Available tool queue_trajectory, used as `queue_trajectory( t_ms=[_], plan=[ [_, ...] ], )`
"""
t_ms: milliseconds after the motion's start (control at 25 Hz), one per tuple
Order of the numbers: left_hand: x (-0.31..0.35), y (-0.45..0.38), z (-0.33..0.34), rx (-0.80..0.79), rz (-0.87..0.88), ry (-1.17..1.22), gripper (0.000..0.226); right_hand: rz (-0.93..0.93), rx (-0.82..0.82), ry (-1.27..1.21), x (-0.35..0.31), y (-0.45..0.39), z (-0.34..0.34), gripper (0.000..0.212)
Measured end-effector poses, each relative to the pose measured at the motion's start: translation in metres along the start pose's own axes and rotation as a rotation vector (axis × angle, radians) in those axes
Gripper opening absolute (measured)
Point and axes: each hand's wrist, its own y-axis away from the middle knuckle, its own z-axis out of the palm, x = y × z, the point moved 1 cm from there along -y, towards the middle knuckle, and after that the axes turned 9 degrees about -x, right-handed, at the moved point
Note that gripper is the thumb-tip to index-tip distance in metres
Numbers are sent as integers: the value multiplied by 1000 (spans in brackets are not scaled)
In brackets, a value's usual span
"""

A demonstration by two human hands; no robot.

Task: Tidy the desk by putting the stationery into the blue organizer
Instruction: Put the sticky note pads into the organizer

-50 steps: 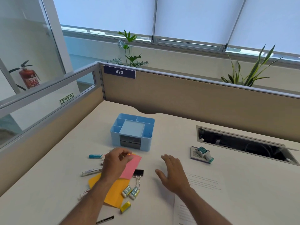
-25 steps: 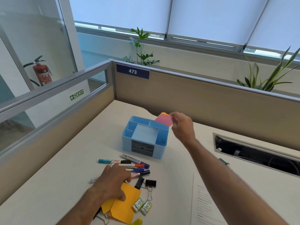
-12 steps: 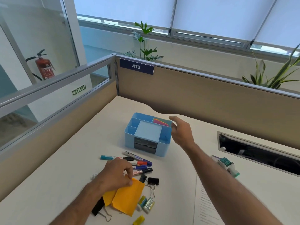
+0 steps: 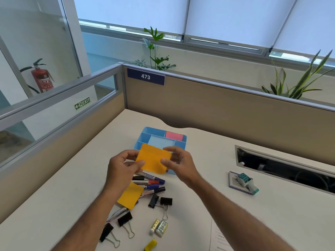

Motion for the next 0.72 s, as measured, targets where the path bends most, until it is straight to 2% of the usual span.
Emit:
queue_trajectory(
  t_ms=[120, 200, 400, 480, 560, 720],
  plan=[
    [-9, -2, 7, 62, -82, 105, 17, 15, 0, -62, 0, -1, 4, 22],
    [-20, -5, 6, 51, -134, 40, 17, -29, 81, 68, -3, -8, -2, 17],
    [-43, -8, -20, -193, -317, -709, 42, -243, 486, 481, -24, -42, -58, 28],
    [-47, -5, -33, -286, -426, -939, 58, -257, 490, 708, -32, -51, -79, 28],
    [-53, -3, -38, -353, -505, -1071, 75, -230, 433, 845, -32, -59, -90, 26],
    [-63, 0, -35, -373, -512, -1160, 89, -173, 305, 1169, -22, -76, -85, 38]
  ],
)
